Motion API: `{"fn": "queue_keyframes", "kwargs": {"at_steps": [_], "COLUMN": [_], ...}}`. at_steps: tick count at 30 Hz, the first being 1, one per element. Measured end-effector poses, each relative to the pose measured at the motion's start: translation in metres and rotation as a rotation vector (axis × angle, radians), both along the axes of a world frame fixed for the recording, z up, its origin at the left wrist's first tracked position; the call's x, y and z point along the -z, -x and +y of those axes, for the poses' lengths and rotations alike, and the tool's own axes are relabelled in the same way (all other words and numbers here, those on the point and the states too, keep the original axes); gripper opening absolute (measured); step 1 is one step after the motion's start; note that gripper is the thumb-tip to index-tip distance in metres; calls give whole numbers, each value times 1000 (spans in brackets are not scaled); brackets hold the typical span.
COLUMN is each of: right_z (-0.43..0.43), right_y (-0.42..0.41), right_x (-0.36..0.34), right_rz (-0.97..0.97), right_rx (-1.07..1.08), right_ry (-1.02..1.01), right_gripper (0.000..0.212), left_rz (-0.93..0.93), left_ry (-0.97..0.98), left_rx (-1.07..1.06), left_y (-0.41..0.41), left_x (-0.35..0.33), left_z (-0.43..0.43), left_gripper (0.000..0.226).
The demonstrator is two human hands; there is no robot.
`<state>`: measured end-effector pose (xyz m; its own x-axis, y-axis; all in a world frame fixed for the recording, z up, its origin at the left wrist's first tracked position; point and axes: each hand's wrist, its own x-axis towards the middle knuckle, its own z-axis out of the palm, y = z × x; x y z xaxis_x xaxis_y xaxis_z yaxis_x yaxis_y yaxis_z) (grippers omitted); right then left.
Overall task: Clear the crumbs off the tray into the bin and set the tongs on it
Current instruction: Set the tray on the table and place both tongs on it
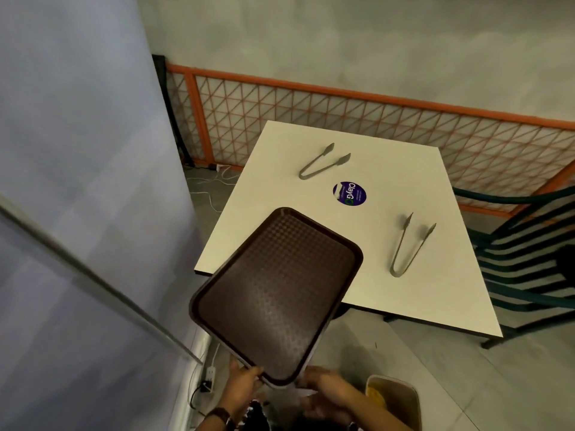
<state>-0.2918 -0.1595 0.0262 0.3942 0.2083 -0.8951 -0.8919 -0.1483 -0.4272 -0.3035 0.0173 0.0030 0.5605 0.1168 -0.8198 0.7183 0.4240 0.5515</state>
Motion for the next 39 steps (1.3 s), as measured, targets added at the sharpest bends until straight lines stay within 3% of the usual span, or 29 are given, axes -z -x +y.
{"fn": "queue_keyframes", "kwargs": {"at_steps": [2,5,12,16,20,28,39], "right_z": [-7,-22,-67,-94,-120,-143,-161], "right_y": [-7,-32,-150,-213,-252,-264,-261], "right_x": [0,-6,-11,4,25,24,24], "right_rz": [-30,-49,-356,-728,-739,-692,-587], "right_rx": [-56,67,262,-149,-501,-435,-326], "right_ry": [80,61,310,775,958,775,667], "right_gripper": [12,16,24,39,49,42,38], "left_rz": [-23,-83,-129,-37,18,38,74], "left_ry": [-67,-161,-368,-481,-562,-750,-845], "left_rx": [24,83,93,93,100,23,97], "left_y": [-7,-16,-41,-65,-88,-152,-226], "left_x": [-2,-2,-3,11,44,12,18], "left_z": [1,6,28,50,73,62,63], "left_gripper": [66,58,62,63,52,35,37]}}
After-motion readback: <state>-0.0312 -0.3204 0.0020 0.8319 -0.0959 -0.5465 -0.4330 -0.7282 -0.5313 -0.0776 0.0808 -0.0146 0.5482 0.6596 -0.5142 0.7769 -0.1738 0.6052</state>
